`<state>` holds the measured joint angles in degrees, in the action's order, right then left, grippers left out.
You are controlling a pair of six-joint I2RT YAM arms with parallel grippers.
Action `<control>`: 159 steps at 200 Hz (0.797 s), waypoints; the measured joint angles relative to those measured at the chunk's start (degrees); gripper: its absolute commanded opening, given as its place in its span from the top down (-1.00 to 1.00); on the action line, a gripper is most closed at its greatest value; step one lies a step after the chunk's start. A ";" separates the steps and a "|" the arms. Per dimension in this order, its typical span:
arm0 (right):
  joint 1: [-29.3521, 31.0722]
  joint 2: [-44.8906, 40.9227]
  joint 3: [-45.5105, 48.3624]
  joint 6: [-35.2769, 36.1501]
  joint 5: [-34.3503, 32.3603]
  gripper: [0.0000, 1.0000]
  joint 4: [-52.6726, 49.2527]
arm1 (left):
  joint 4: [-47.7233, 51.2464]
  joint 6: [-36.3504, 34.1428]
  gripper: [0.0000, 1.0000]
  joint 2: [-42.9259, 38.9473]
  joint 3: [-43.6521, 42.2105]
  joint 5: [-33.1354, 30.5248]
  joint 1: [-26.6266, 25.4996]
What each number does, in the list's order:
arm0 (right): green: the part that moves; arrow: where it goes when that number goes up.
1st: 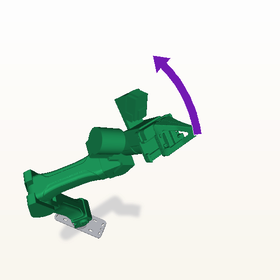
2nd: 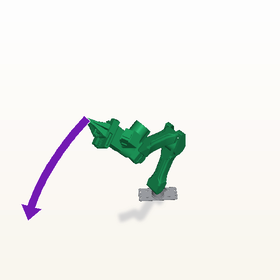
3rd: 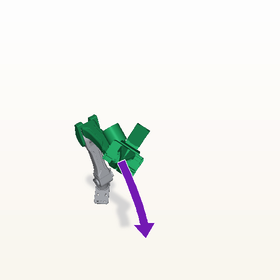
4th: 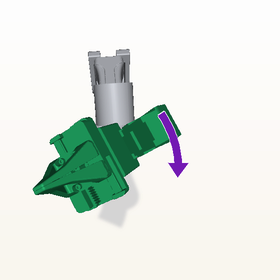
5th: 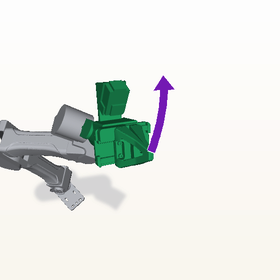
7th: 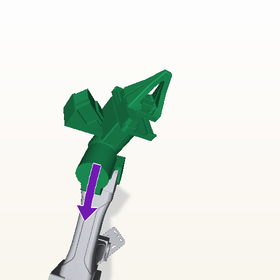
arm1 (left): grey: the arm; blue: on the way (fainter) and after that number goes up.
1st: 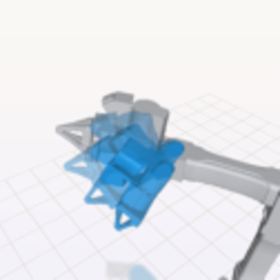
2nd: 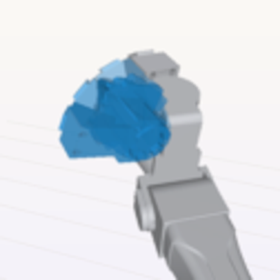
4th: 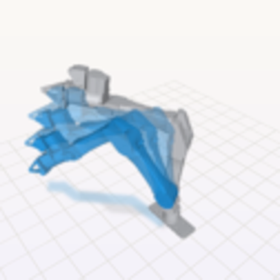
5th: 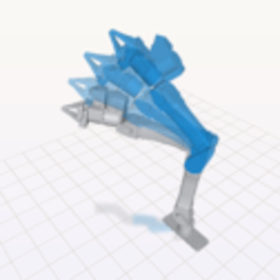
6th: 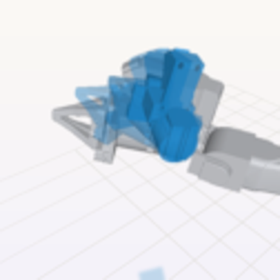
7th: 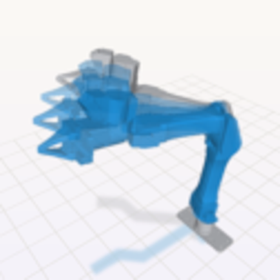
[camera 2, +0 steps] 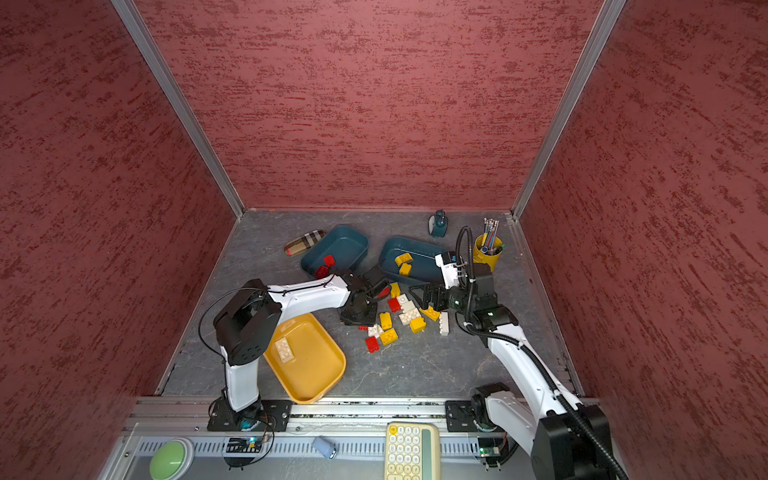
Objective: Sort the legos into containers by color
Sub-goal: 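Move the left gripper back to the pile and grasp a red brick, then carry the red brick with the left gripper and drop it into the smaller teal tub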
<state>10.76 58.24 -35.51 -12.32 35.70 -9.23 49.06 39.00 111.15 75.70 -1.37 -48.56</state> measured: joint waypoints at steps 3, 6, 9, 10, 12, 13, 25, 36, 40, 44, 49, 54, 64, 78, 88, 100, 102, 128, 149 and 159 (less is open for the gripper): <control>0.00 0.00 0.00 0.00 0.00 -0.98 -0.04 | 0.07 0.09 0.28 0.00 -0.20 -0.02 -0.04; 0.00 0.00 0.02 0.02 0.00 -0.98 -0.07 | 0.11 0.02 0.30 0.00 -0.35 0.00 -0.07; 0.00 0.00 0.04 0.04 0.00 -0.98 -0.07 | 0.13 0.00 0.32 0.00 -0.48 -0.02 -0.09; 0.00 0.00 0.04 0.04 0.00 -0.98 -0.07 | 0.13 0.13 0.33 0.00 -0.50 0.00 -0.11; 0.00 0.00 0.04 0.07 0.00 -0.98 -0.07 | 0.17 0.07 0.34 0.00 -0.52 -0.02 -0.11; 0.00 0.00 0.04 0.09 0.00 -0.98 -0.07 | 0.17 0.00 0.34 0.00 -0.52 -0.02 -0.11; 0.00 0.00 0.04 0.15 0.00 -0.98 -0.04 | 0.17 -0.09 0.36 0.00 -0.48 -0.04 -0.11; -0.02 0.00 0.07 0.17 0.00 -0.98 -0.07 | 0.42 -0.13 0.37 0.00 -0.39 -0.17 -0.09; -0.04 0.00 0.07 0.17 0.00 -0.98 -0.04 | 0.63 -0.26 0.37 0.00 -0.31 -0.31 -0.09; -0.04 0.00 0.07 0.17 0.00 -0.98 -0.04 | 0.92 -0.35 0.38 0.00 -0.22 -0.39 -0.07; -0.07 0.00 0.07 0.17 0.00 -0.98 -0.04 | 1.44 -0.48 0.38 0.00 0.02 -0.48 -0.02; -0.07 0.00 0.07 0.17 0.00 -0.98 -0.04 | 1.92 -0.68 0.38 0.00 0.28 -0.66 0.07; -0.07 0.00 0.07 0.15 0.00 -0.98 -0.02 | 2.89 -1.31 0.38 -0.07 1.07 -0.94 0.35; -0.07 0.00 0.07 0.13 0.09 -0.98 0.02 | 4.52 -2.54 0.39 -0.31 2.71 -1.44 1.31; -0.09 0.00 0.07 0.11 0.17 -0.98 0.17 | 5.77 -3.78 0.38 -0.61 4.33 -1.79 2.32; -0.11 0.04 0.11 -0.28 0.70 -0.98 0.76 | 7.02 -5.49 0.38 -1.27 6.73 -2.16 4.13; -0.11 0.04 0.11 -0.35 0.83 -0.98 0.87 | 7.19 -5.75 0.38 -1.38 7.17 -2.19 4.42; -0.11 0.76 0.37 -1.79 3.19 -0.98 3.56 | 9.44 -10.38 0.38 -2.43 13.77 -3.15 9.57; -0.11 1.60 0.50 -3.43 5.31 -0.98 6.40 | 10.08 -14.01 0.38 -2.43 18.67 -3.87 14.34; -0.11 1.97 0.50 -4.04 6.01 -0.98 7.67 | 10.27 -15.61 0.38 -2.27 20.90 -4.15 16.55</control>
<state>10.66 60.20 -35.00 -16.36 41.71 -1.56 59.33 23.40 108.88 96.60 -5.52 -32.01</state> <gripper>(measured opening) 0.990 0.350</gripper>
